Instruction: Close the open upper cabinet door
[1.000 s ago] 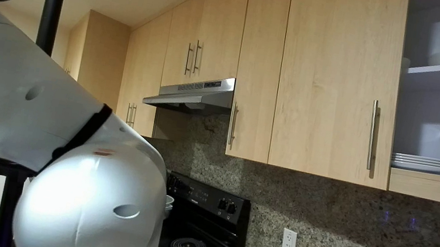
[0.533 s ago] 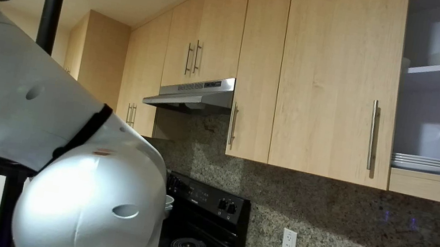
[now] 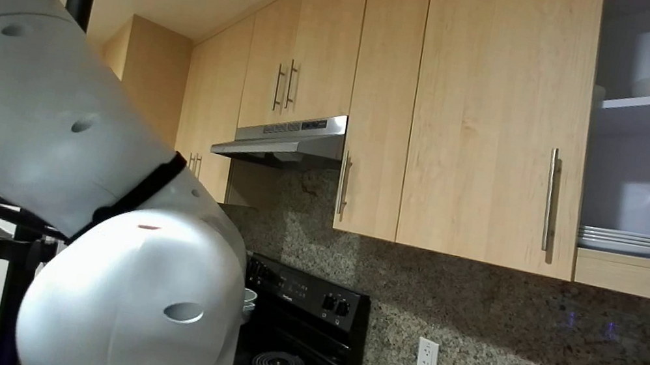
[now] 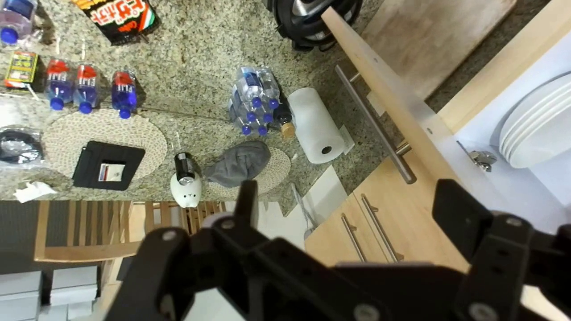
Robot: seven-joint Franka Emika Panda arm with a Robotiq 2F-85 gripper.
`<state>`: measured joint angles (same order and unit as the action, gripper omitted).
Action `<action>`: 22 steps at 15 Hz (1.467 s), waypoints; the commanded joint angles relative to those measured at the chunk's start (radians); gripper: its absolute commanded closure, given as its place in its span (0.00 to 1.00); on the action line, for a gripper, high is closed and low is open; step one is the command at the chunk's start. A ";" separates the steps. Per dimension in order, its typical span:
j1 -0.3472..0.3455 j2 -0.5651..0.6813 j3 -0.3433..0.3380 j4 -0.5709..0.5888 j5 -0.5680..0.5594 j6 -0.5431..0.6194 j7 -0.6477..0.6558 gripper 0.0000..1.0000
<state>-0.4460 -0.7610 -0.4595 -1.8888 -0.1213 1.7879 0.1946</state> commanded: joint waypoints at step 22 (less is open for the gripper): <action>0.172 0.337 -0.140 0.359 0.042 0.077 -0.434 0.00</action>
<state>-0.2952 -0.4877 -0.5699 -1.5845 -0.1156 1.8330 -0.1938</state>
